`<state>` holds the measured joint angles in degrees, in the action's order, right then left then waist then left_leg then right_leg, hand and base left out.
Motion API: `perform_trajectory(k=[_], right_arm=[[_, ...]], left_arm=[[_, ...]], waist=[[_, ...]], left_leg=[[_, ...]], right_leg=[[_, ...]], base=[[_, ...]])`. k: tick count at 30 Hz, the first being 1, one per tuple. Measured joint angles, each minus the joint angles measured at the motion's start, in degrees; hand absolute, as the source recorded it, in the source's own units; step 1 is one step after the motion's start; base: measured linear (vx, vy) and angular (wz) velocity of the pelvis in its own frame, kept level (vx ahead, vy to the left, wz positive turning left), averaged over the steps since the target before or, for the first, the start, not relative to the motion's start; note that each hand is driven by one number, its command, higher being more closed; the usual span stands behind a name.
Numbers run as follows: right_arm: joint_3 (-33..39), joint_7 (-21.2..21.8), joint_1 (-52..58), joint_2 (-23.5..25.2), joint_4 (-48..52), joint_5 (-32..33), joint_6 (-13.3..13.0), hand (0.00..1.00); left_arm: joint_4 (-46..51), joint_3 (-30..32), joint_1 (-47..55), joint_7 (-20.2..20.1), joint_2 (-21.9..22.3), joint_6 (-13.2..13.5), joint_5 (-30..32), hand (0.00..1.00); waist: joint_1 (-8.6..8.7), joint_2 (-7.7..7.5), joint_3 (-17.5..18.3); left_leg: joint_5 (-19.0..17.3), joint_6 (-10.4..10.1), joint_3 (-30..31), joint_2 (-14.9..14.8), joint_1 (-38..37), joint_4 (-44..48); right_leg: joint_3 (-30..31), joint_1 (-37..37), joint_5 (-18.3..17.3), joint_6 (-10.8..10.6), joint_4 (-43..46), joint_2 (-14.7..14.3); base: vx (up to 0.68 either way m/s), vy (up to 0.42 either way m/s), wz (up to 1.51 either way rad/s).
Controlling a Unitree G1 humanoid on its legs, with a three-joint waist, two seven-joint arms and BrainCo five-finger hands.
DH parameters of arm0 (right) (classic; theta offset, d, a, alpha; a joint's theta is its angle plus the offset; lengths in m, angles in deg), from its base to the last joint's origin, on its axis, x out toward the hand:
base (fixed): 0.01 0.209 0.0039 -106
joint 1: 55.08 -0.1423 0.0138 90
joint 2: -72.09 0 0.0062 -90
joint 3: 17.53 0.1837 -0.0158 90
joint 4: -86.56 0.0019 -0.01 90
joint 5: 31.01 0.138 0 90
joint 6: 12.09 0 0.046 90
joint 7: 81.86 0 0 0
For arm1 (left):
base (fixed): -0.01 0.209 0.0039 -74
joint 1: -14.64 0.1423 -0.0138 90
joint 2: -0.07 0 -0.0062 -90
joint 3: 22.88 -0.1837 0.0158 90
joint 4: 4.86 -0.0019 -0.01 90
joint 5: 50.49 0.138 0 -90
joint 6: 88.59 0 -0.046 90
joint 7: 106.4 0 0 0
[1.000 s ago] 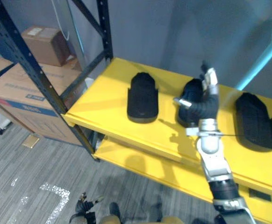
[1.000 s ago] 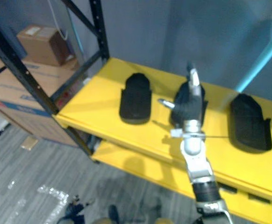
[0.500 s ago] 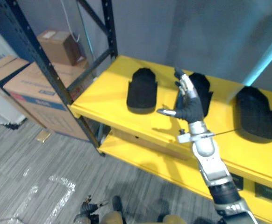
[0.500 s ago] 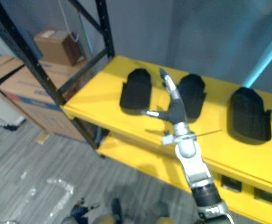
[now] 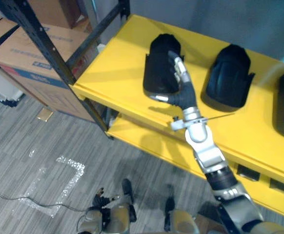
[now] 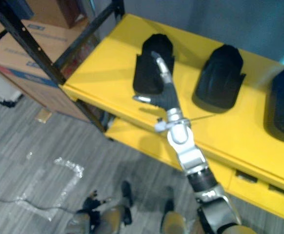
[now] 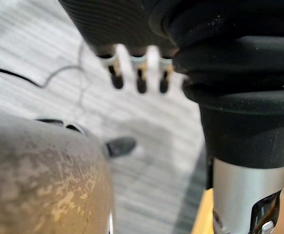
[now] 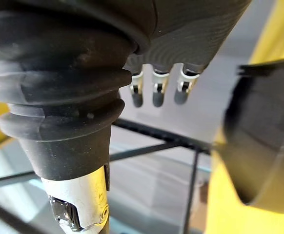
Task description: Walk over and take plastic housings, then place them on the shelf
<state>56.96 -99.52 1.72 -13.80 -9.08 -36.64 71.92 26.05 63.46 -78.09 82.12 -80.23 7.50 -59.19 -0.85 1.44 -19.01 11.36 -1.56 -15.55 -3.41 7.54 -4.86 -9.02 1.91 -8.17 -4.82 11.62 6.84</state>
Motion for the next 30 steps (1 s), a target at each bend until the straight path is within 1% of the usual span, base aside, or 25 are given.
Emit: perform_trajectory(k=[2, 3, 4, 6, 10, 13, 15, 17, 18, 20, 22, 24, 26, 27, 30], right_arm=[[0.05, -2.48, -0.01, 0.35, -0.58, -1.49, 0.08, 0.0], [0.07, -5.09, -0.07, 0.49, -0.85, -3.2, -0.02, 0.0], [0.08, -5.53, -0.12, 0.56, -0.9, -3.44, -0.05, 0.0], [0.2, -10.32, -0.62, 1.16, -1.66, -7.01, -0.63, 0.0], [0.23, -13.69, -0.9, 2.08, -1.65, -8.77, -1.2, 0.0], [0.2, -13.54, -0.92, 2.35, -1.66, -8.62, -0.79, 0.0], [0.21, -12.36, -0.92, 2.34, -1.69, -7.46, -0.05, 0.0], [0.15, -9.97, -0.91, 2.31, -1.98, -4.45, 0.46, 0.0], [0.14, -9.43, -0.91, 2.32, -2.06, -3.91, 0.94, 0.0], [0.12, -7.35, -0.91, 2.34, -3.02, -2.85, 2.94, 0.0], [0.04, -6.85, -0.9, 2.47, -4.28, -2.8, 4.71, 0.0], [0.1, -7.46, -0.9, 2.48, -5.58, -2.87, 6.47, 0.0], [0.2, -8.1, -0.89, 2.49, -6.68, -3.02, 6.63, 0.0], [0.28, -9.12, -0.89, 2.51, -7.09, -3.14, 7.02, 0.0], [1.04, -11.81, -0.9, 2.59, -7.34, -4.43, 7.02, 0.0]], left_arm=[[0.03, -0.03, 0.11, -0.09, 0.12, 0.08, -0.2, 0.0], [0.1, -0.1, 0.27, -0.19, 0.16, 0.17, -0.29, 0.0], [0.13, -0.1, 0.34, -0.19, 0.16, 0.22, -0.29, 0.0], [0.51, -0.37, 0.63, -0.31, 0.16, 0.65, -0.3, 0.0], [1.94, -1.35, 1.67, -0.78, -0.02, 1.44, -0.33, 0.0], [2.1, -1.66, 1.69, -1.22, -0.03, 1.67, -0.36, 0.0], [2.18, -1.91, 1.7, -1.63, -0.04, 1.95, -0.42, 0.0], [2.25, -2.42, 1.71, -2.08, -0.01, 2.63, -0.52, 0.0], [2.27, -2.69, 1.71, -2.09, -0.02, 2.67, -0.57, 0.0], [2.78, -3.87, 1.88, -2.01, -0.02, 3.31, -2.1, 0.0], [3.99, -4.05, 2.7, -1.97, 0.08, 3.83, -2.68, 0.0], [4.18, -4.33, 2.88, -1.95, 0.26, 3.96, -2.71, 0.0], [4.26, -4.36, 2.88, -1.95, 0.34, 4.0, -2.71, 0.0], [4.47, -4.36, 2.88, -2.04, 0.43, 3.99, -2.62, 0.0], [4.49, -4.5, 2.91, -2.54, 0.53, 4.28, -2.07, 0.0]], waist=[[0.0, 0.52, -0.29], [0.08, 0.95, -0.52], [0.08, 1.05, -0.58], [0.16, 1.76, -0.96], [0.09, 1.97, -1.06], [0.09, 1.99, -1.08], [0.1, 1.99, -1.08], [0.13, 2.01, -1.09], [0.14, 2.02, -1.09], [0.13, 2.1, -1.13], [0.14, 2.18, -1.18], [0.09, 2.74, -1.47], [0.11, 3.1, -1.66], [0.1, 3.33, -1.78], [0.07, 3.84, -2.04]], left_leg=[[-0.02, -0.01, 0.03, -0.01, -0.37, -0.01], [-0.02, -0.02, 0.1, -0.04, -0.62, -0.03], [-0.03, -0.03, 0.12, -0.05, -0.65, -0.04], [-0.22, -0.27, 0.6, -0.07, -0.85, -0.26], [-0.44, -0.49, 0.66, -0.04, -1.33, -0.28], [-0.42, -0.46, 0.66, -0.03, -1.31, -0.27], [-0.34, -0.36, 0.66, -0.02, -1.3, -0.27], [-0.24, -0.24, 0.66, -0.01, -1.3, -0.24], [-0.24, -0.24, 0.66, -0.01, -1.3, -0.24], [-0.24, -0.24, 0.66, 0.0, -1.3, -0.03], [-0.23, -0.25, 0.67, 0.01, -1.31, -0.02], [-0.22, -0.24, 0.76, 0.03, -1.31, -0.03], [-0.23, -0.24, 0.76, 0.05, -1.31, -0.06], [-0.24, -0.25, 0.79, 0.05, -1.3, -0.26], [-0.42, -0.49, 0.88, 0.05, -1.29, -0.28]], right_leg=[[0.0, 0.02, -0.58, 0.04, 0.81, 0.06], [-0.01, 0.05, -1.0, -0.01, 1.47, 0.09], [-0.02, 0.07, -1.08, -0.01, 1.6, 0.09], [-0.3, 0.25, -1.78, -0.02, 2.19, 0.11], [-0.36, 0.01, -2.24, -0.01, 2.62, 0.22], [-0.36, 0.01, -2.26, 0.01, 2.55, 0.22], [-0.36, -0.04, -2.25, 0.0, 2.39, 0.22], [-0.36, -0.12, -2.25, 0.0, 2.2, 0.21], [-0.36, -0.15, -2.25, 0.0, 2.15, 0.2], [-0.37, -0.21, -2.25, 0.0, 2.08, 0.2], [-0.37, -0.23, -2.25, 0.0, 2.1, 0.2], [-0.43, -0.2, -2.26, 0.01, 2.25, 0.22], [-0.42, -0.05, -2.38, 0.01, 2.56, 0.27], [-0.45, 0.02, -2.48, 0.01, 2.74, 0.29], [-0.55, 0.05, -2.61, -0.05, 2.86, 0.31]], base=[[0.0, 0.0, 0.0], [0.0, 0.0, 0.0], [0.0, 0.0, 0.0], [-0.03, -0.007, 0.07], [-0.01, -0.001, 0.01], [0.02, -0.004, 0.0], [0.05, -0.012, 0.0], [0.05, -0.016, 0.0], [0.04, -0.014, 0.0], [0.04, -0.013, 0.01], [0.02, -0.006, 0.0], [0.0, 0.0, 0.0], [0.0, 0.0, 0.0], [0.0, 0.0, 0.0], [0.0, 0.0, 0.0]])
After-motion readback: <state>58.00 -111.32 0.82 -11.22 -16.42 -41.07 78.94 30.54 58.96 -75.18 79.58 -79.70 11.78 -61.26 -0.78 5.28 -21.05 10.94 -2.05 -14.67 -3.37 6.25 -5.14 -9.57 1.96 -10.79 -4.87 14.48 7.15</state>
